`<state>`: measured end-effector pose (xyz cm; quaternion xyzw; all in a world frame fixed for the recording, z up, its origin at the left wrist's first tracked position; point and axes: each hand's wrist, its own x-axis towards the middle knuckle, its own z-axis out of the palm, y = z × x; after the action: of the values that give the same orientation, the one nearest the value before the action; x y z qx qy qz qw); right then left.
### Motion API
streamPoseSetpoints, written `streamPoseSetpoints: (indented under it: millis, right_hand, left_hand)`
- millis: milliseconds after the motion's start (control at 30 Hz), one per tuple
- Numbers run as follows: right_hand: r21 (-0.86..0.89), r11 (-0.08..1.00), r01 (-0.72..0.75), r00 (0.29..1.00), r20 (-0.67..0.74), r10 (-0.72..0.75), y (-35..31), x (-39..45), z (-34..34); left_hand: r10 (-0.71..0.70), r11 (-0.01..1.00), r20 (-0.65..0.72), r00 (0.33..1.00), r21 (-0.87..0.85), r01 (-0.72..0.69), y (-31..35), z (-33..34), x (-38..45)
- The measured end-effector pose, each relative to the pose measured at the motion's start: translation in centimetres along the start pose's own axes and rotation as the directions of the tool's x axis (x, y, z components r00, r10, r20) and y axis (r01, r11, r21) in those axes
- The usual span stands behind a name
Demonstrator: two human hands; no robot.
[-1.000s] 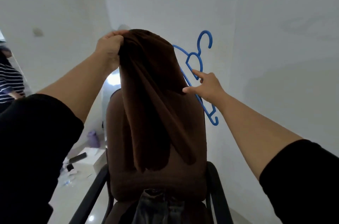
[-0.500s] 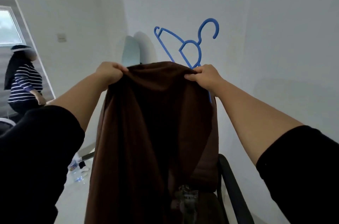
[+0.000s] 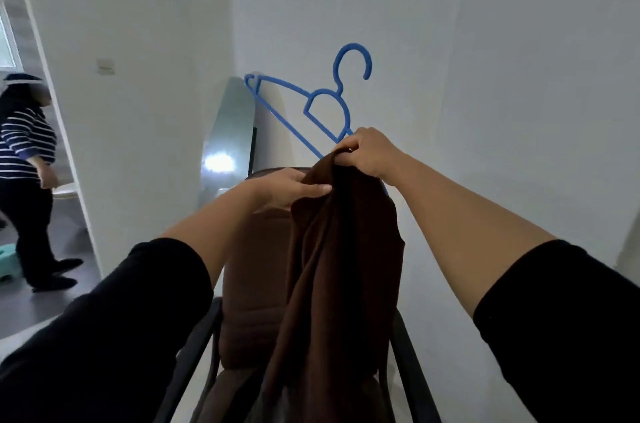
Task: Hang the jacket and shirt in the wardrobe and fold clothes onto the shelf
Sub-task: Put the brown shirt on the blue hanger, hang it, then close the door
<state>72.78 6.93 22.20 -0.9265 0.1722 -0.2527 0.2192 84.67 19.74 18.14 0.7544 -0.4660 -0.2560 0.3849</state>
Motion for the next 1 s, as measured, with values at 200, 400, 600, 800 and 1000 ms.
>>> streamPoseSetpoints:
  millis: [200,400,600,800,1000]
  right_hand:
    - [0.083,0.991,-0.109,0.976,-0.179,0.122,1.6,-0.5,-1.4]
    - [0.16,0.979,-0.13,0.984,-0.1,0.147,2.9,-2.5,-3.0]
    - [0.116,0.988,-0.106,0.977,-0.17,0.125,4.0,-3.5,-3.7]
    - [0.058,0.994,-0.096,0.977,-0.187,0.105,3.9,-3.8,-3.1]
    - [0.007,0.995,-0.099,0.965,-0.243,0.098,3.4,-3.5,-3.3]
  left_hand:
    - [-0.153,0.92,-0.318,0.936,-0.392,0.017,2.8,3.4,2.5]
    - [-0.284,0.669,-0.381,0.88,-0.736,-0.103,6.8,4.7,4.5]
    - [-0.257,0.581,-0.376,0.89,-0.796,-0.169,10.3,5.9,3.9]
    - [-0.351,0.519,-0.339,0.873,-0.847,-0.12,11.3,5.9,3.3]
    - [-0.23,0.742,-0.335,0.914,-0.668,-0.058,10.9,5.2,2.3]
